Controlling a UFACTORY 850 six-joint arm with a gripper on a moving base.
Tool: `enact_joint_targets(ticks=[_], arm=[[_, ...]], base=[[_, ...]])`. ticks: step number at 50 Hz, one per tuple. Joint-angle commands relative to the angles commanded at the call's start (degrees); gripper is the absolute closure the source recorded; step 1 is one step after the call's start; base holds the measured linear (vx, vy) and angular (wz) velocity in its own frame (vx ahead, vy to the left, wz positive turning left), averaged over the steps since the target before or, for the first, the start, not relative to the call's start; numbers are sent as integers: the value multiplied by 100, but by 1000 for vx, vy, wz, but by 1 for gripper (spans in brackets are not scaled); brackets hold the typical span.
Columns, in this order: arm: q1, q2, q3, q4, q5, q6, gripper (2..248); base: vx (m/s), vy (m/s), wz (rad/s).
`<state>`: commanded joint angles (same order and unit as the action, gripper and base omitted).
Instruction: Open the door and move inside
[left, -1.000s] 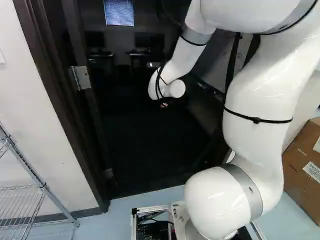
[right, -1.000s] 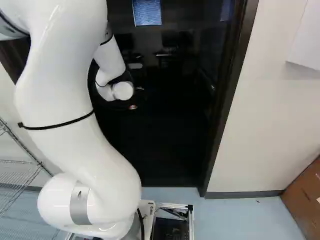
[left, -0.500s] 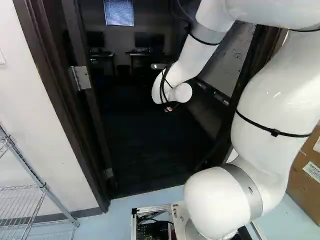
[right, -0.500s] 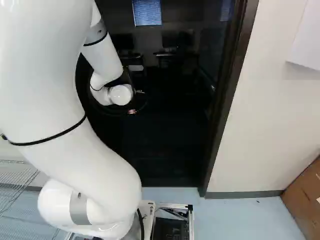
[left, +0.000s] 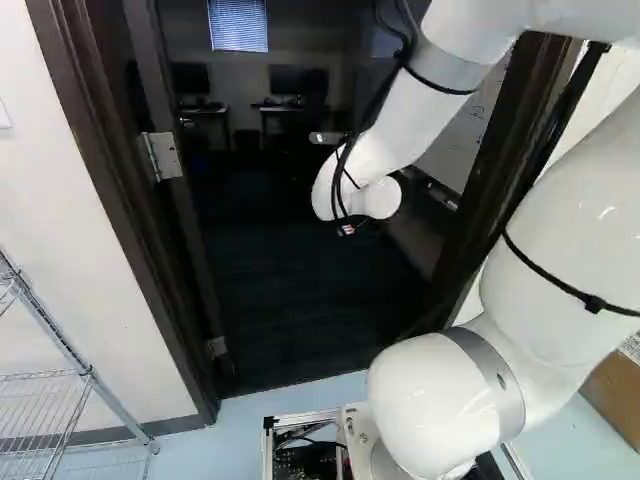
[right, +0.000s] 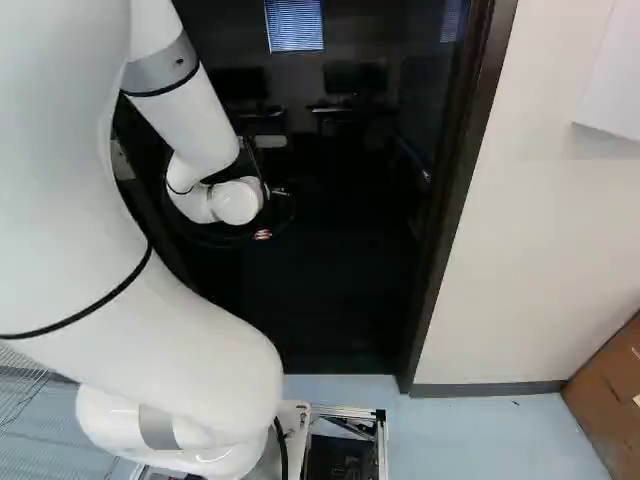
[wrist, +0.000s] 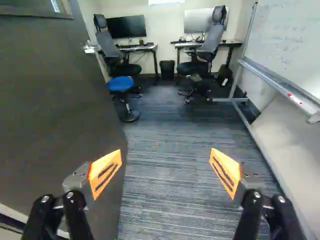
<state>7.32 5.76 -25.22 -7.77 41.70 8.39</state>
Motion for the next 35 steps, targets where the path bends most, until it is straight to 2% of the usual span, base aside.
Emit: enact_joint_targets(ticks=[10, 35], arm=[[-32, 208, 196, 0, 0, 0, 3], [-36, 227, 214, 0, 0, 0, 3]], base=[[0, 0, 0], [0, 0, 0]])
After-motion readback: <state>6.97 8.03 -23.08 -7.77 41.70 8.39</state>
